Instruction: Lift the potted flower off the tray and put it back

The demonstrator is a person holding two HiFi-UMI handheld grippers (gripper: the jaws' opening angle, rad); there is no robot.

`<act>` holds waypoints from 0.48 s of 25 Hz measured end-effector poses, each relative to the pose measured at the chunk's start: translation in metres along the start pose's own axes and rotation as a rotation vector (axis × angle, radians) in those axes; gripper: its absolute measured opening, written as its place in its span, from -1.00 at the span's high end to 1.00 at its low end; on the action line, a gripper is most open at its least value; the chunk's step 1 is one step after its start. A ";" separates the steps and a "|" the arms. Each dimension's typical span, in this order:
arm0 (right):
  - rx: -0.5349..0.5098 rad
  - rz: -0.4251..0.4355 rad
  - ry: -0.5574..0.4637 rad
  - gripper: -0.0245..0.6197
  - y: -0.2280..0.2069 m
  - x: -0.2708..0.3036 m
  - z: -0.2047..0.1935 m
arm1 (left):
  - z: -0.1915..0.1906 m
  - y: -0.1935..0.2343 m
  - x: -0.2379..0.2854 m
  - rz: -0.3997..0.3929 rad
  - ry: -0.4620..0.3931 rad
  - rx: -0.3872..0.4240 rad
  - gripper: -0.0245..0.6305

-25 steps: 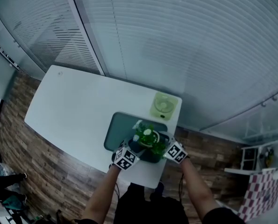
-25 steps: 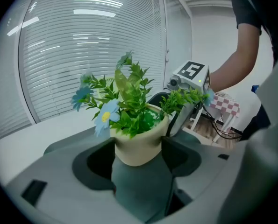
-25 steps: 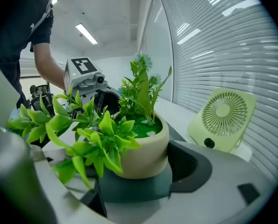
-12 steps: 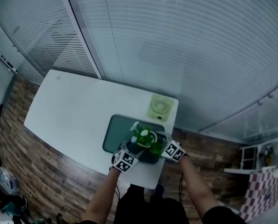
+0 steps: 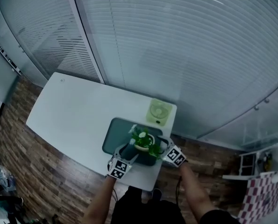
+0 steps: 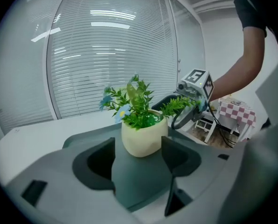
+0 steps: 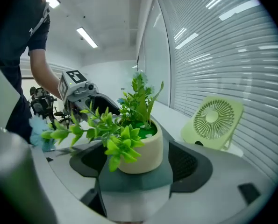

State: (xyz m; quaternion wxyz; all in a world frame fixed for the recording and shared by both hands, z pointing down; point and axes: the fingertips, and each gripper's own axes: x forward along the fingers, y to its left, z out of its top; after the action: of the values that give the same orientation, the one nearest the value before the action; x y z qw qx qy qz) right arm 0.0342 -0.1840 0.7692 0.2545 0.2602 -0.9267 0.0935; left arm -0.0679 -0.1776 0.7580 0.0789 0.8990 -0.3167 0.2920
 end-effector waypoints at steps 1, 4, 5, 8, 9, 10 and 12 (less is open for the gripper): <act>0.001 -0.017 -0.012 -0.24 0.000 -0.004 0.001 | 0.000 0.003 -0.006 0.029 -0.015 -0.015 0.04; 0.024 -0.087 -0.037 -0.24 -0.003 -0.024 0.002 | 0.007 0.009 -0.027 0.128 -0.080 -0.064 0.04; 0.034 -0.104 -0.039 -0.24 -0.003 -0.030 0.001 | 0.009 0.008 -0.033 0.153 -0.099 -0.078 0.04; 0.058 -0.143 -0.045 -0.24 0.002 -0.048 -0.005 | 0.010 0.001 -0.048 0.187 -0.132 -0.098 0.04; 0.067 -0.158 -0.051 -0.24 0.003 -0.055 -0.005 | 0.010 -0.001 -0.053 0.194 -0.141 -0.103 0.04; 0.081 -0.174 -0.070 -0.24 0.003 -0.062 -0.003 | 0.011 -0.002 -0.059 0.203 -0.153 -0.109 0.04; 0.094 -0.199 -0.114 -0.24 0.003 -0.074 0.006 | 0.016 -0.001 -0.071 0.228 -0.183 -0.126 0.04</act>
State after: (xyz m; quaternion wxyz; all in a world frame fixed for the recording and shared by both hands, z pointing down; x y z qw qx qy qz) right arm 0.0849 -0.1513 0.7253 0.1970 0.3675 -0.9038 0.0962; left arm -0.1049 -0.1449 0.7041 0.0721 0.8733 -0.4404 0.1957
